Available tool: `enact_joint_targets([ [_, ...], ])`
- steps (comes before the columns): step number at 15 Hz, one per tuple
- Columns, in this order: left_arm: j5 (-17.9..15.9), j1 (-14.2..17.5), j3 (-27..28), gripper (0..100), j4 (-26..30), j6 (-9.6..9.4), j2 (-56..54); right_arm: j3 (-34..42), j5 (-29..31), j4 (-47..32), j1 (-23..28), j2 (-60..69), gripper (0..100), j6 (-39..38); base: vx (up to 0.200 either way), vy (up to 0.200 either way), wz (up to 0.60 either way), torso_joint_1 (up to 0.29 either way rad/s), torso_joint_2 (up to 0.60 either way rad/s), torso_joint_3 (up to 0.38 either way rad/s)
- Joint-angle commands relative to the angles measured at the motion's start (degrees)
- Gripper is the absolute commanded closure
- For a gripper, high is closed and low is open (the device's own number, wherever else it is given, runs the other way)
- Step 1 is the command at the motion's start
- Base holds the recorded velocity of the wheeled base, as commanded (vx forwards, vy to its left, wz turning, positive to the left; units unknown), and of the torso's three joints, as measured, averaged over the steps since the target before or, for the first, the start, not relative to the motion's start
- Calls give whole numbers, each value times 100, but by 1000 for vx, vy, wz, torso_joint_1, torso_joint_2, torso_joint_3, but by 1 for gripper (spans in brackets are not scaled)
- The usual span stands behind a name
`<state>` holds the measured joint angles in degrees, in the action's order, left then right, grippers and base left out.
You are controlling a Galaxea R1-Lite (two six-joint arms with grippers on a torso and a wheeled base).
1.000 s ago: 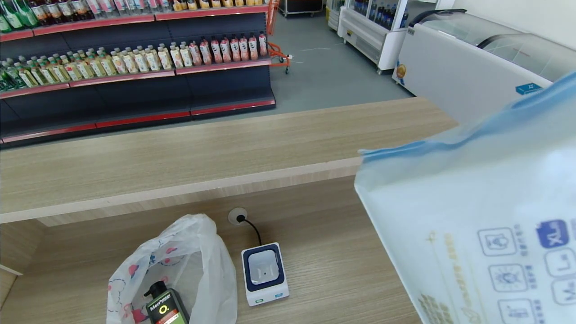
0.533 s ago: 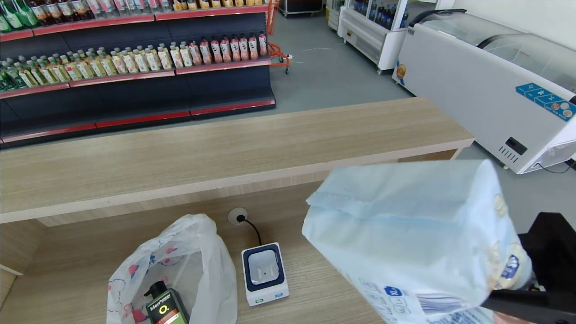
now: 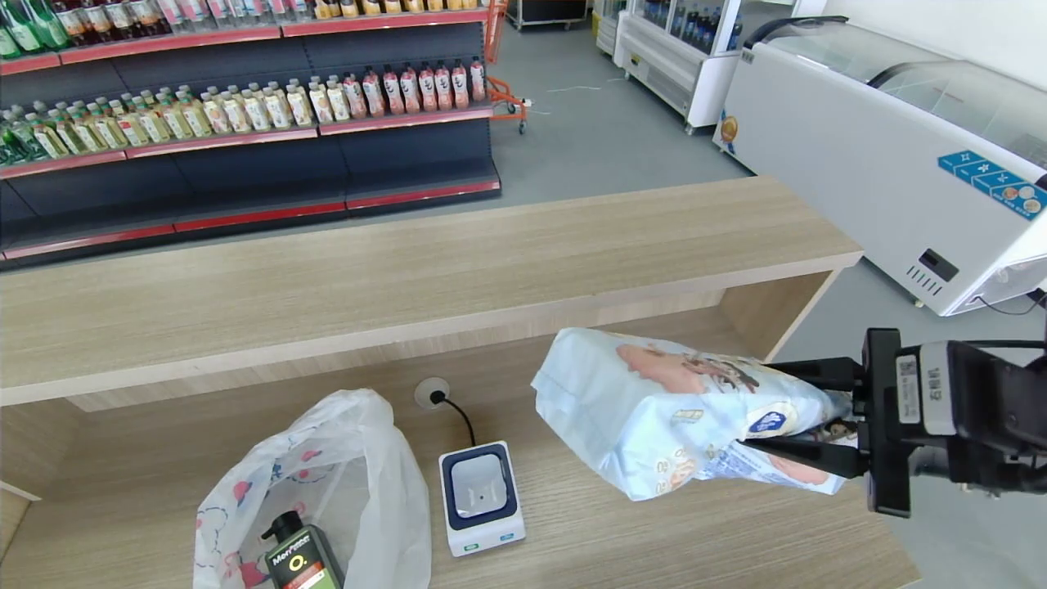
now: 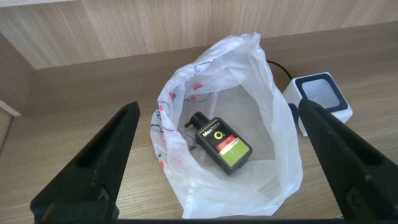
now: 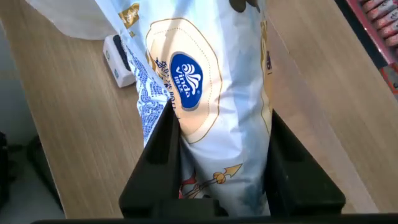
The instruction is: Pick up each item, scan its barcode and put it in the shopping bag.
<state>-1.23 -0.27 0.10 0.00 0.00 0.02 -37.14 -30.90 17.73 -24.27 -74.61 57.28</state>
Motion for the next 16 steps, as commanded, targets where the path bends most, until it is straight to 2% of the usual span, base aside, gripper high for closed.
enact_joint_targets([
  [1,0,0,-1,0,0,0,-2,-47,638,-15,-640,-116,100,459,0,0,0,0,0,0],
  [4,0,0,-1,0,0,0,-2,-65,2071,12,-1844,-353,100,978,0,0,0,0,0,0],
  [6,0,-8,-1,0,0,0,-2,-21,2791,152,-2407,-581,100,1417,0,0,0,0,0,0],
  [8,0,0,-1,0,0,0,-2,23,2827,381,-2504,-801,100,1786,0,0,0,0,0,0],
  [9,0,0,-1,0,0,0,-2,208,2827,1031,-2486,-1126,100,2393,0,0,0,0,0,0],
  [11,0,0,-1,0,0,0,-2,304,2818,1629,-2477,-1451,100,2577,0,0,0,0,0,0],
  [16,0,0,-1,0,0,0,-2,383,2809,4573,-2433,-3069,100,3342,0,0,0,0,0,0],
])
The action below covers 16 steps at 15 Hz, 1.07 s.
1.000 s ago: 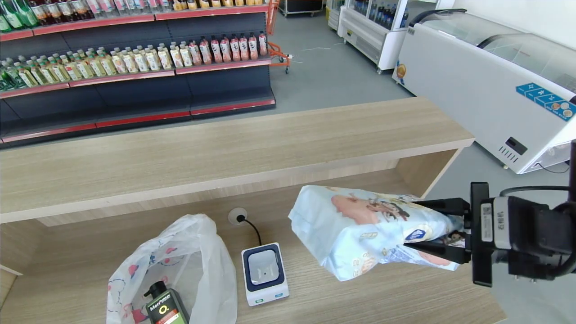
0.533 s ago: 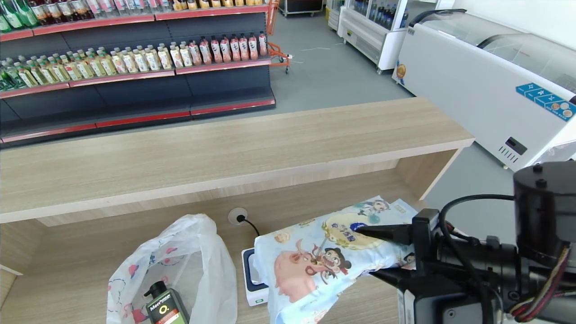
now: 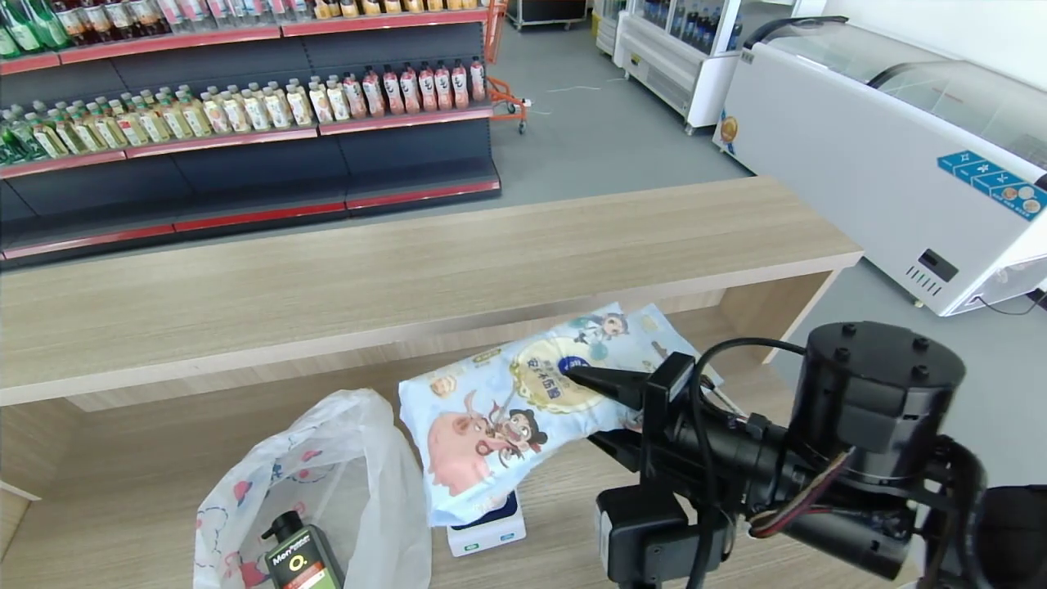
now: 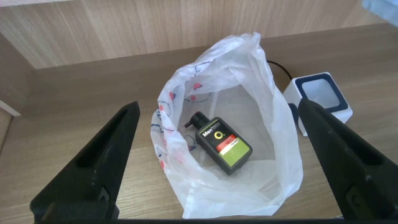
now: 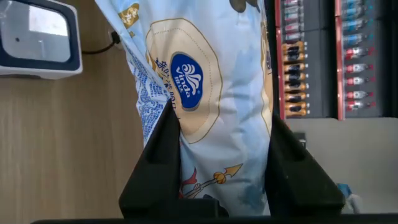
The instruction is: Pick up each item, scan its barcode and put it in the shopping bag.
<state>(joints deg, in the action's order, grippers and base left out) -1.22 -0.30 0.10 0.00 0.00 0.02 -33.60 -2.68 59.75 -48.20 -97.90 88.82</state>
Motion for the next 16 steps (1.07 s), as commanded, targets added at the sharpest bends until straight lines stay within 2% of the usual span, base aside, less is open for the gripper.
enact_joint_targets([
  [1,-1,4,-1,0,0,0,-2,64,-13,828,-75,-932,100,461,0,0,0,0,0,0],
  [12,-1,-5,-1,0,0,0,-2,46,57,1813,-427,-1890,100,786,0,0,0,0,0,0],
  [16,-1,4,-1,0,0,0,-2,90,242,2138,-401,-2005,100,874,0,0,0,0,0,0],
])
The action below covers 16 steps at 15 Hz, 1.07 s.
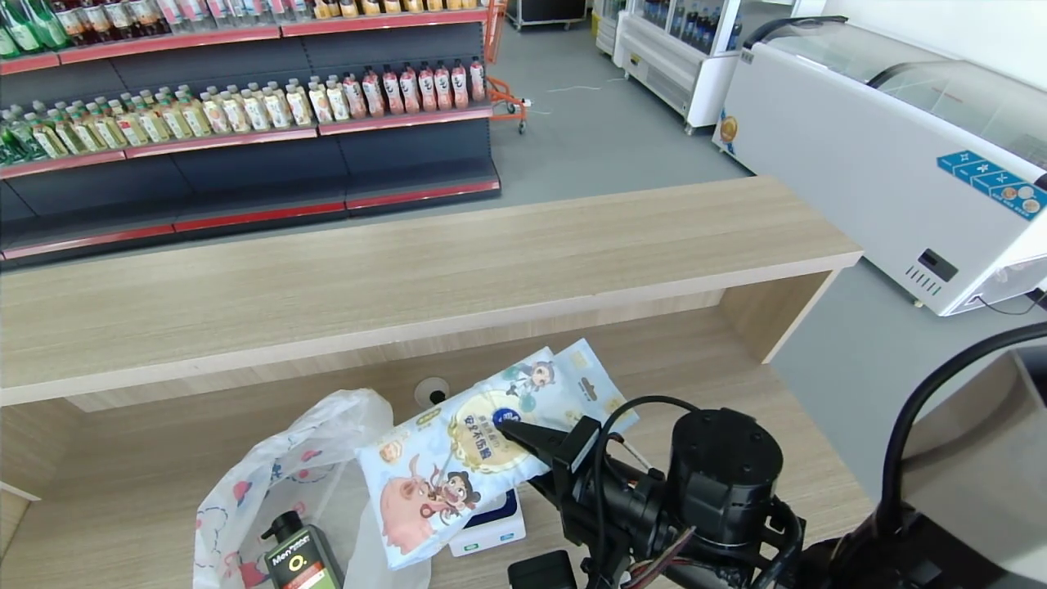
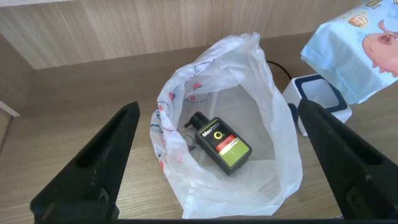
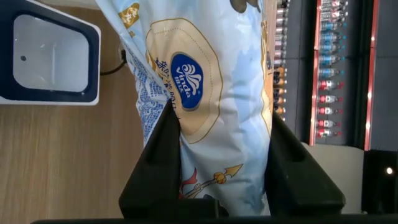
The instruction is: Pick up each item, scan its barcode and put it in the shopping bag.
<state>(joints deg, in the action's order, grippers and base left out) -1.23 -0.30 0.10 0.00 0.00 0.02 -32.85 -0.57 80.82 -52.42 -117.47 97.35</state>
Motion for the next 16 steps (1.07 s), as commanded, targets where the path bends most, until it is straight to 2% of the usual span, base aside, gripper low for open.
enact_joint_targets([
  [1,0,4,-1,0,0,0,-2,33,101,91,48,-22,100,135,0,0,0,0,0,0],
  [5,0,4,-1,0,0,0,-2,130,128,258,109,-74,100,381,0,0,0,0,0,0],
  [16,0,4,-1,0,0,0,-2,25,119,891,109,-804,100,302,0,0,0,0,0,0],
])
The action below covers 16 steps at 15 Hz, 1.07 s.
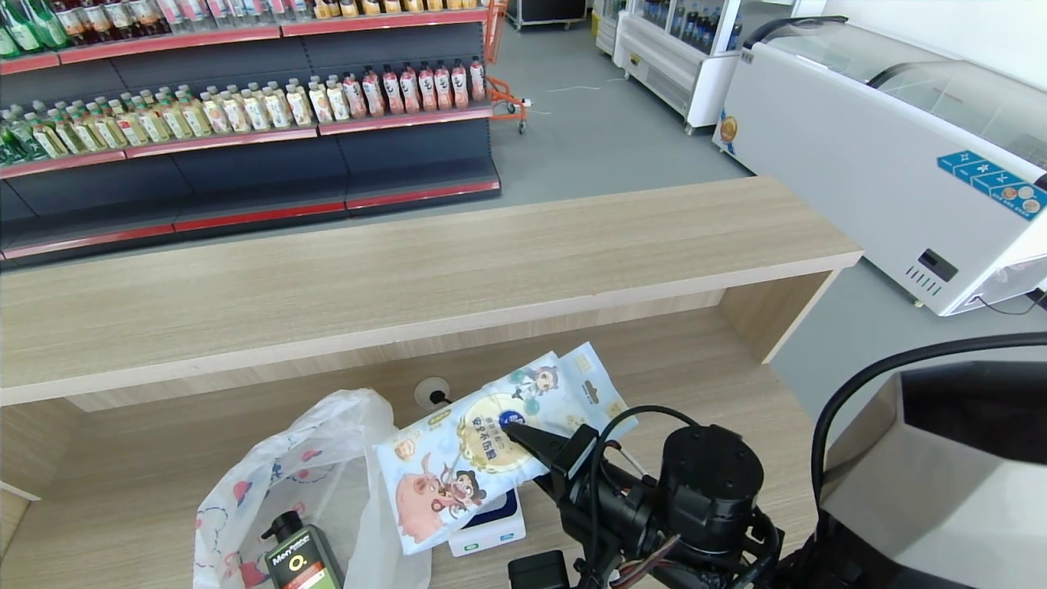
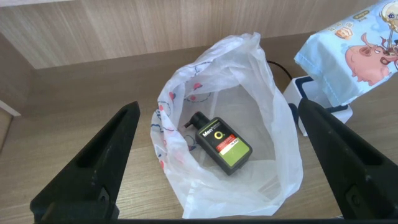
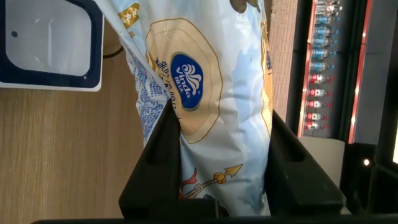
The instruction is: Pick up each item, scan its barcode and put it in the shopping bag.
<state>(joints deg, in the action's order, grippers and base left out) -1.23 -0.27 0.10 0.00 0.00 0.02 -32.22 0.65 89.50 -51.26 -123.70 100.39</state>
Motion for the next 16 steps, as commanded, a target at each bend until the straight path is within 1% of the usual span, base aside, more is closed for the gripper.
enact_joint_targets([
  [1,0,0,-1,0,0,0,-2,-56,-3,50,2,-207,100,-11,0,0,0,0,0,0],
  [6,0,-8,8,0,0,0,-2,-56,-21,32,46,-225,100,-81,0,0,0,0,0,0],
  [8,0,0,-1,0,0,0,-2,-171,-21,-3,20,-199,100,-169,0,0,0,0,0,0],
  [10,0,0,-1,0,0,0,-2,-329,76,-65,-253,-67,100,-758,0,0,0,0,0,0],
  [12,0,0,-1,0,0,0,-2,-302,357,-407,-499,206,100,-1461,0,0,0,0,0,0],
  [14,0,0,-1,0,0,0,-2,-285,753,-812,-956,619,100,-2349,0,0,0,0,0,0],
  [15,0,-8,-1,0,0,0,-2,-232,1210,-1040,-1334,953,100,-3008,0,0,0,0,0,0],
  [16,0,0,-1,0,0,0,-2,-258,2054,-1295,-1764,1340,100,-3720,0,0,0,0,0,0],
])
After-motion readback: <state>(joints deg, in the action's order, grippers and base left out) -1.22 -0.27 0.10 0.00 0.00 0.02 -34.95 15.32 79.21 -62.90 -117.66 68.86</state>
